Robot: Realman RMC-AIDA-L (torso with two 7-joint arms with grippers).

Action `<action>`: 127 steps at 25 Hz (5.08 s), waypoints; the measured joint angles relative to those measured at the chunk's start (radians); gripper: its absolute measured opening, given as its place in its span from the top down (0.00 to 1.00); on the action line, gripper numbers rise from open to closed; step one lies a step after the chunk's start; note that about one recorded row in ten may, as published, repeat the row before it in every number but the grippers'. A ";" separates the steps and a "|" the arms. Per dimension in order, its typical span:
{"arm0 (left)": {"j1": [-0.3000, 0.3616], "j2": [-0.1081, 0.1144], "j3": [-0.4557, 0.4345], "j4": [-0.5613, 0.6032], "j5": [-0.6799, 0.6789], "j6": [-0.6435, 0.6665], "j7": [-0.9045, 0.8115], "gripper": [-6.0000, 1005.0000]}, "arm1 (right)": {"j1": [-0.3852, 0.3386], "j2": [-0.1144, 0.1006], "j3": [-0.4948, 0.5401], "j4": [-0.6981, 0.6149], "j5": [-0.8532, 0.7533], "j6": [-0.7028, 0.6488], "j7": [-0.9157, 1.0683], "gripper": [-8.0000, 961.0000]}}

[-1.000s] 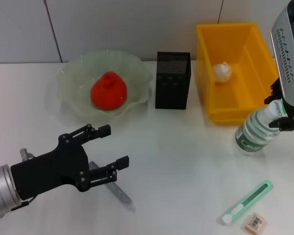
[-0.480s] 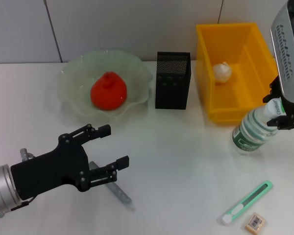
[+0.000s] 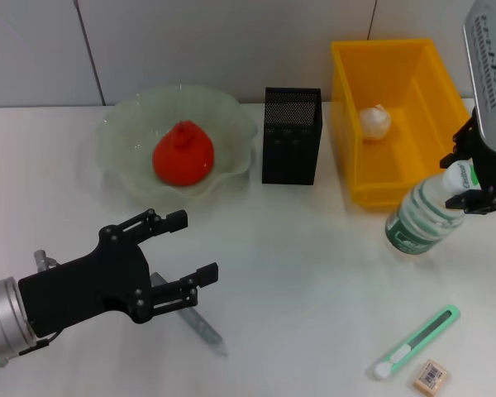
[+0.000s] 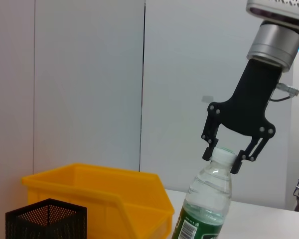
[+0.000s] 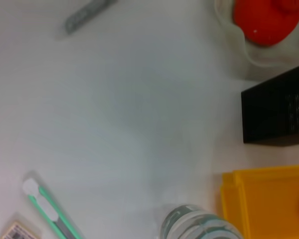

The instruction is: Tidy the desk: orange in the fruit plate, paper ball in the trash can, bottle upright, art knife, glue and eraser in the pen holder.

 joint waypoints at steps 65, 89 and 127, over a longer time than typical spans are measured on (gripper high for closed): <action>0.023 0.001 -0.135 -0.044 0.000 0.017 0.097 0.18 | 0.083 0.002 0.018 -0.272 0.314 0.238 0.259 0.54; 0.013 0.005 -0.157 -0.074 -0.001 0.017 0.119 0.18 | 0.101 0.001 0.000 -0.483 0.513 0.474 0.195 0.55; 0.022 0.006 -0.156 -0.078 0.000 0.012 0.130 0.18 | 0.174 0.002 -0.021 -0.706 0.603 0.623 0.109 0.59</action>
